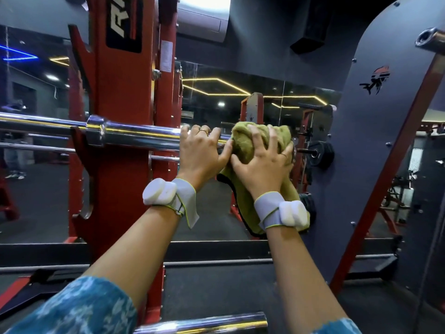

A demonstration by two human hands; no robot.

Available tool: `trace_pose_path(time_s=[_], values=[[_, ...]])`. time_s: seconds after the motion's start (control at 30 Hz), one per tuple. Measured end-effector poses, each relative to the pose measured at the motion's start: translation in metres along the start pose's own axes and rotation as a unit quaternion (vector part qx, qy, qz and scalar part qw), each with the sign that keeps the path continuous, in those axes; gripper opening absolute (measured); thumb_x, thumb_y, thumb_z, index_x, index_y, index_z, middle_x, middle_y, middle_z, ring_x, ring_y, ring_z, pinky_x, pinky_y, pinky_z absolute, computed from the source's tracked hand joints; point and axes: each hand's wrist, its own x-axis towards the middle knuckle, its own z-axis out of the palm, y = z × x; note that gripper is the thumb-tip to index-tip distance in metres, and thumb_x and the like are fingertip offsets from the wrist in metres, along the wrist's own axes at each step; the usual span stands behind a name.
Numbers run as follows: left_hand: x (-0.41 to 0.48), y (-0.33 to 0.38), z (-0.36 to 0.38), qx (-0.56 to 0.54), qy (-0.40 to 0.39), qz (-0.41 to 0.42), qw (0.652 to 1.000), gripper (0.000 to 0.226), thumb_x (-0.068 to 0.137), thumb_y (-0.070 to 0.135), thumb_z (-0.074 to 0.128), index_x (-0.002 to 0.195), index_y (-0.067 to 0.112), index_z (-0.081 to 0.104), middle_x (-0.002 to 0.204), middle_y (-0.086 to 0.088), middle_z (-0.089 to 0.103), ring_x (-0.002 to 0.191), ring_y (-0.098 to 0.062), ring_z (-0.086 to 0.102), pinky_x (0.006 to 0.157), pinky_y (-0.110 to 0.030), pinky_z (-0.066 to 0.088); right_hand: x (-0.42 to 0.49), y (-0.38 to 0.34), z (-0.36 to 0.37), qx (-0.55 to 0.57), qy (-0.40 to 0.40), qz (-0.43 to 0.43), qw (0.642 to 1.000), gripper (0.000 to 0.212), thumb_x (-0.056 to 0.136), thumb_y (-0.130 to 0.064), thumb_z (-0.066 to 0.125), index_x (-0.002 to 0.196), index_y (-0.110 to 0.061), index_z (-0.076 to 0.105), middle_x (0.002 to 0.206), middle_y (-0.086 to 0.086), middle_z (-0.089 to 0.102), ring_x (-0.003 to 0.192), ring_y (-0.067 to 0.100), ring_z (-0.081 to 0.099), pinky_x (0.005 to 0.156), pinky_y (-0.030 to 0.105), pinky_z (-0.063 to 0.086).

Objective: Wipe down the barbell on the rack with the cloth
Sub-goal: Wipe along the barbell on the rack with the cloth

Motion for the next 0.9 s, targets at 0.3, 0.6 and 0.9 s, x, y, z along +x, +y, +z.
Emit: trace_pose_path(time_s=[0.3, 0.6, 0.9], values=[[-0.003, -0.006, 0.002, -0.017, 0.011, 0.02, 1.0, 0.057, 0.085, 0.052, 0.03, 0.108, 0.013, 0.065, 0.101, -0.011, 0.066, 0.1, -0.029, 0.057, 0.097, -0.045, 0.03, 0.039, 0.03, -0.019, 0.123, -0.036, 0.143, 0.981, 0.067, 0.07, -0.044, 0.053, 0.135, -0.039, 0.041, 0.145, -0.004, 0.034, 0.14, 0.04, 0.012, 0.106, 0.067, 0.016], [-0.002, -0.006, 0.007, -0.007, 0.045, 0.025, 0.999, 0.053, 0.084, 0.051, 0.037, 0.105, 0.012, 0.068, 0.095, -0.012, 0.067, 0.094, -0.031, 0.059, 0.092, -0.04, 0.025, 0.029, 0.001, -0.015, 0.055, -0.04, 0.026, 0.997, 0.072, 0.066, -0.063, 0.042, 0.133, -0.034, 0.045, 0.134, -0.002, 0.044, 0.136, 0.04, 0.019, 0.105, 0.07, 0.012], [-0.003, -0.004, 0.004, -0.02, 0.041, 0.026, 0.999, 0.052, 0.085, 0.051, 0.037, 0.102, 0.012, 0.068, 0.093, -0.011, 0.068, 0.093, -0.03, 0.06, 0.091, -0.04, 0.026, 0.051, 0.024, -0.027, 0.087, -0.058, 0.109, 0.988, 0.072, 0.063, -0.066, 0.041, 0.124, -0.029, 0.051, 0.128, 0.004, 0.048, 0.126, 0.041, 0.033, 0.101, 0.061, 0.028]])
